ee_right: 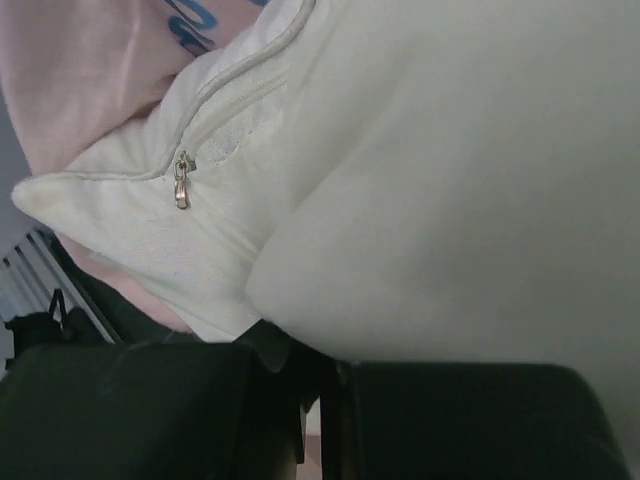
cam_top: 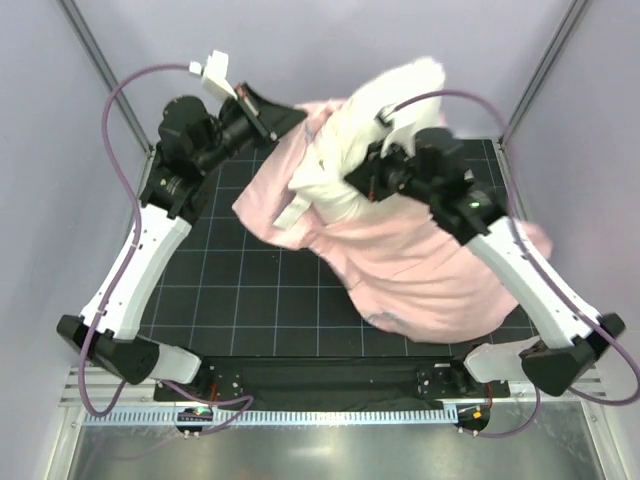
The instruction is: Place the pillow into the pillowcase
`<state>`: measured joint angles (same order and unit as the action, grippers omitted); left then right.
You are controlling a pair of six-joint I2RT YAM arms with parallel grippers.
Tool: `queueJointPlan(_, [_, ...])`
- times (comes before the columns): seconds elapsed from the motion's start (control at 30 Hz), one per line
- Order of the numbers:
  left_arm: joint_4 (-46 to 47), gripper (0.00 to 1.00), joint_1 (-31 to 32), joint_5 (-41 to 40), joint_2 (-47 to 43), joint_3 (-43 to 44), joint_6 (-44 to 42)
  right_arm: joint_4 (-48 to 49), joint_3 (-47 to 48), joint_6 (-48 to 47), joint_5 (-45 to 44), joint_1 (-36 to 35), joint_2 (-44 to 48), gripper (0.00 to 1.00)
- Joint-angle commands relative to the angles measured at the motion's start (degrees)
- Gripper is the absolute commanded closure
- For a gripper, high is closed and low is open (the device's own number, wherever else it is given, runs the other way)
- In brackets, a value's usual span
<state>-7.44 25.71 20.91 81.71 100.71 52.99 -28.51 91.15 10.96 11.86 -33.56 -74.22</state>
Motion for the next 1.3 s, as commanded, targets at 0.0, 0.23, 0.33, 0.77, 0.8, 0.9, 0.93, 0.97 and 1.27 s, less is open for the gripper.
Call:
queueJointPlan(0.0, [-4.37,1.00,-0.84,-5.33,-12.33,-8.89,-8.85,-0.06,-10.08,1.61,2.47,-3.95,-1.80,0.96])
queueJointPlan(0.23, [-14.88,1.00,-0.84,-18.35,-24.13,-33.59,-14.23,6.88,-19.43,2.83,1.41,-13.01,-3.91,0.96])
queueJointPlan(0.33, [-16.55,1.00,-0.84,-22.12,-28.35,-39.43,-13.36,6.81,-19.96,2.93,1.42,-16.62,-4.79,0.96])
queueJointPlan(0.77, [-8.55,1.00,-0.58,-13.96,-39.61,-66.07,-6.32,8.92,-24.98,8.55,-3.06,-21.19,2.23,0.27])
queueJointPlan(0.8, [-8.64,1.00,-0.49,-14.57,-39.61,-66.34,-6.58,8.74,-22.54,8.03,-3.59,-21.63,1.88,0.27])
queueJointPlan(0.9, [-10.31,1.00,-0.58,-17.73,-40.58,-67.04,-6.59,8.12,-15.87,7.15,-4.21,-22.51,-1.71,0.27])
queueJointPlan(0.93, [-10.49,1.00,-0.49,-18.44,-41.71,-67.65,-6.59,7.69,-14.01,6.62,-4.04,-23.03,-4.77,0.27])
queueJointPlan(0.97, [-10.49,1.00,-0.49,-18.79,-42.33,-67.92,-6.41,7.68,-11.99,6.27,-3.69,-23.21,-6.54,0.27])
queueJointPlan(1.27, [-15.93,1.00,-0.49,-30.39,-58.93,-69.68,-2.46,6.37,11.64,5.48,-8.69,-23.39,-28.95,0.20])
